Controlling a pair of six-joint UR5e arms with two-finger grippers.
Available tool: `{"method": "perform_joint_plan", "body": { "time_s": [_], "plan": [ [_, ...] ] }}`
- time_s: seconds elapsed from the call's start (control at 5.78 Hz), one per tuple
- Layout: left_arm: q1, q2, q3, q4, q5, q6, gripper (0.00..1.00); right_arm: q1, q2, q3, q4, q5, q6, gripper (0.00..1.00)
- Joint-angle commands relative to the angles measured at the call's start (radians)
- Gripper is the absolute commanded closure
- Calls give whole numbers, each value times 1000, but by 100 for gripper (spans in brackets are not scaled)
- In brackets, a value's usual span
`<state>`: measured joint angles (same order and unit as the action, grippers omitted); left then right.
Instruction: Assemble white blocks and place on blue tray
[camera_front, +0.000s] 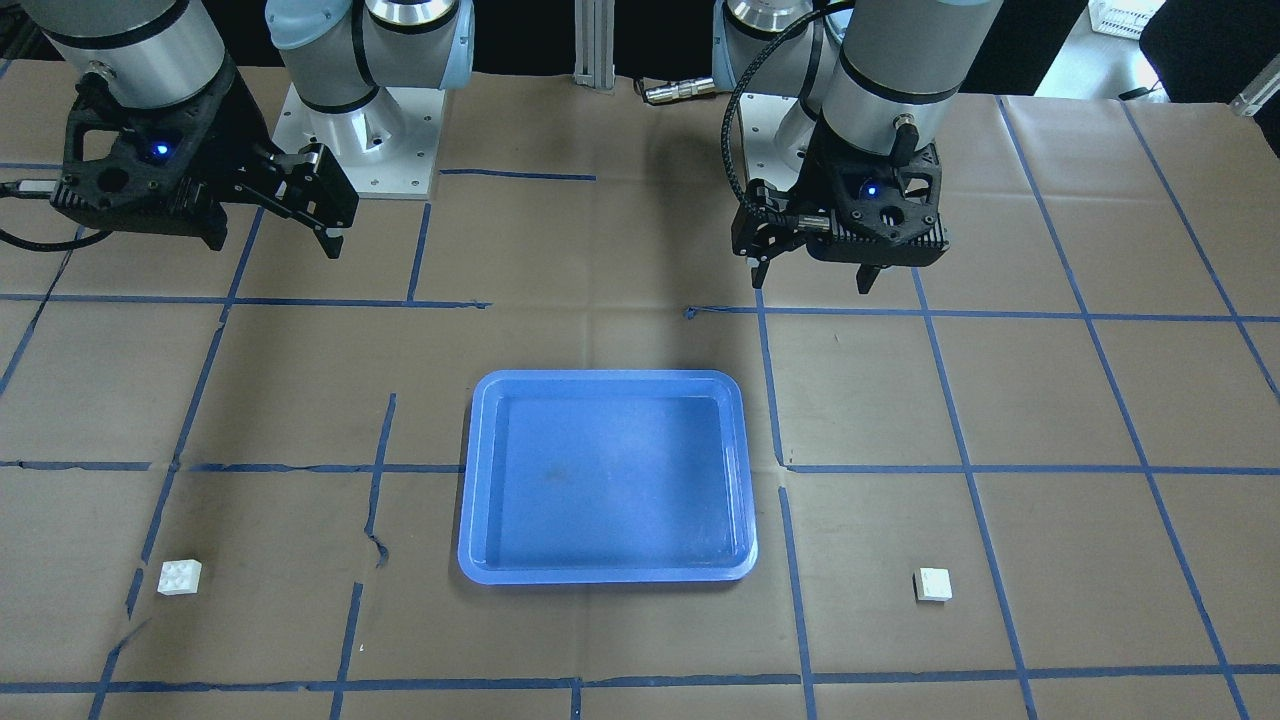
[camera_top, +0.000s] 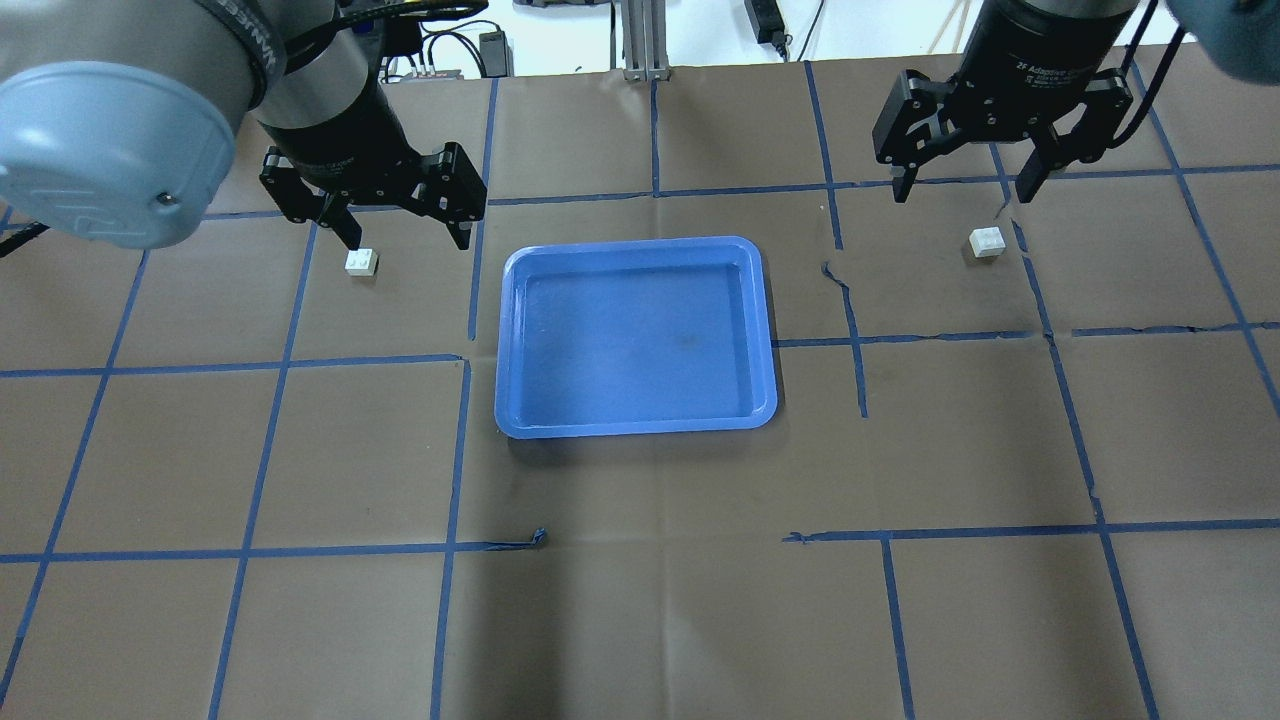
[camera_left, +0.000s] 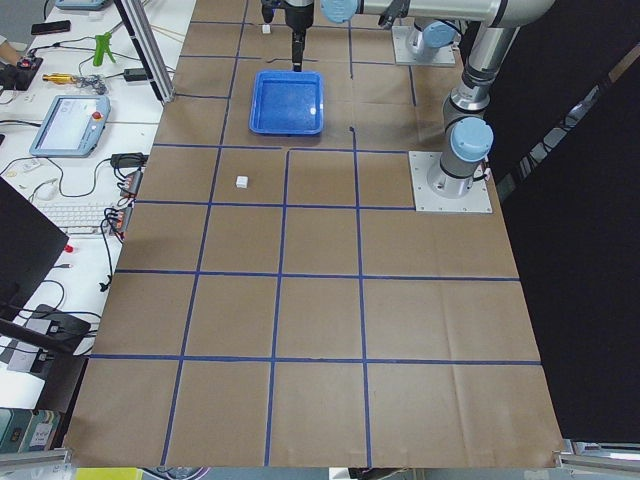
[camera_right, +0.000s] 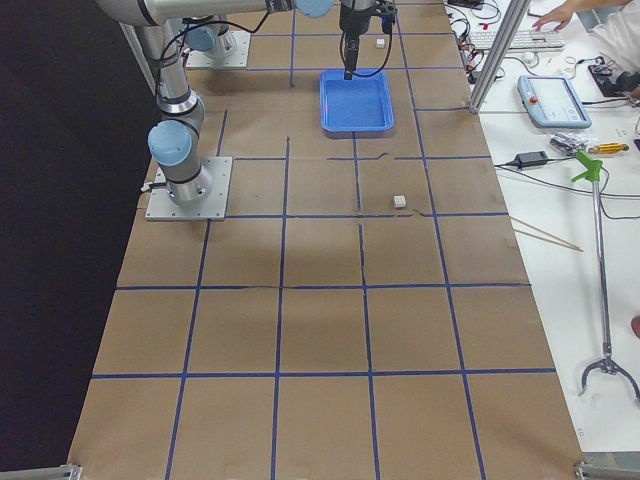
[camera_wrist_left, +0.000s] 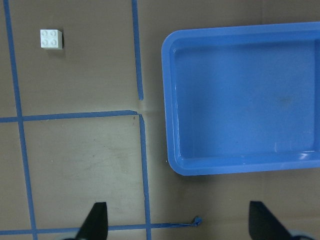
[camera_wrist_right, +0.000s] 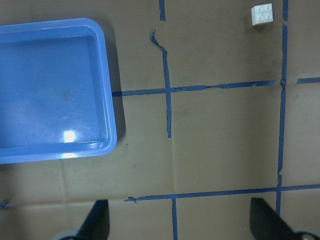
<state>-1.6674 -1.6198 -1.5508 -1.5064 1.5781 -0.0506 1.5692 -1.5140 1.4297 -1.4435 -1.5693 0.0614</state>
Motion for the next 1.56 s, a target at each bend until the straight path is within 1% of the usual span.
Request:
{"method": "perform_joint_plan", "body": {
  "time_s": [0.0,0.52,0.69,0.87,1.21,1.38],
  "plan": [
    [0,4,0,0,0,0,1,0,0,0,0,-2,0,0],
    [0,9,0,-9,11,0,1,2,0,0,-2,-11,-3,0],
    [1,-5,0,-5,11,3,1,2,5,-2,3,-11,-8,0],
    [2,-5,0,-8,11,3,1,0,5,-6,-2,-9,-100,0],
    [5,9,-3,-6,11,15,1,-3,9,-3,-12,-12,-402,0],
    [8,20,-3,1,23,15,1,-18,14,-3,-27,-11,-525,0]
  ]
}}
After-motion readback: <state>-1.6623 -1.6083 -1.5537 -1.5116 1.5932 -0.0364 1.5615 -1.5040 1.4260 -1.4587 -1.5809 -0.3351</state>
